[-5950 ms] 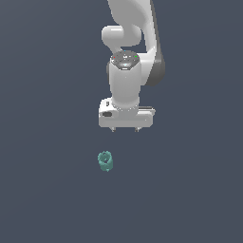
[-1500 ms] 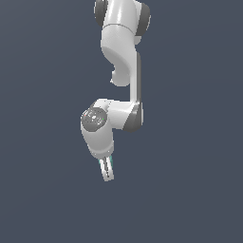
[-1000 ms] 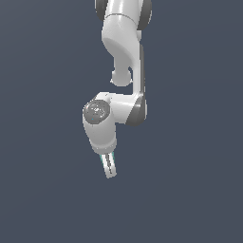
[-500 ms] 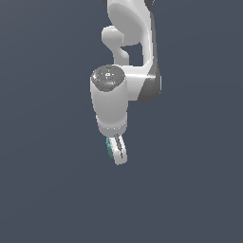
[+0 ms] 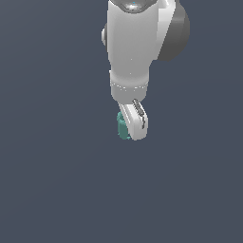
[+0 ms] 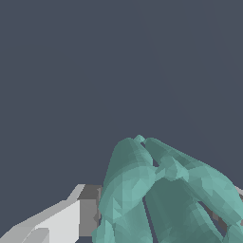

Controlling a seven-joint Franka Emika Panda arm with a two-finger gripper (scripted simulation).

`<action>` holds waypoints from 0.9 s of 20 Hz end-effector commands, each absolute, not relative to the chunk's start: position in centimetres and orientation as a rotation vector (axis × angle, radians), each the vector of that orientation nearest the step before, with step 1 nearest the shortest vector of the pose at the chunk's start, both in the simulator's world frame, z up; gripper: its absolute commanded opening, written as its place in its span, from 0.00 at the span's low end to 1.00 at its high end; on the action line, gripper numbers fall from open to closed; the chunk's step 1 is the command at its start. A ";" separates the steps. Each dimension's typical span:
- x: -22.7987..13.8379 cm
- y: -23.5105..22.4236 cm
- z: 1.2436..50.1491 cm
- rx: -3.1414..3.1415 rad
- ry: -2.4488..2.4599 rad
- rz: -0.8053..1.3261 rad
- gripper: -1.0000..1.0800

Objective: Pick up the object and move it to a goal position.

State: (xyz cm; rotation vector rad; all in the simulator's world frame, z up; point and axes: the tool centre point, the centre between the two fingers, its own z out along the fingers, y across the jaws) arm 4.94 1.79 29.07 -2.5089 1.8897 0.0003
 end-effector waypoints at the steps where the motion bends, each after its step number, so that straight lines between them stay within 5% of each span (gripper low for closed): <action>1: 4.3 2.9 31.8 -2.509 1.891 0.000 0.00; 18: 2.5 7.9 43.5 -2.511 1.889 -0.001 0.00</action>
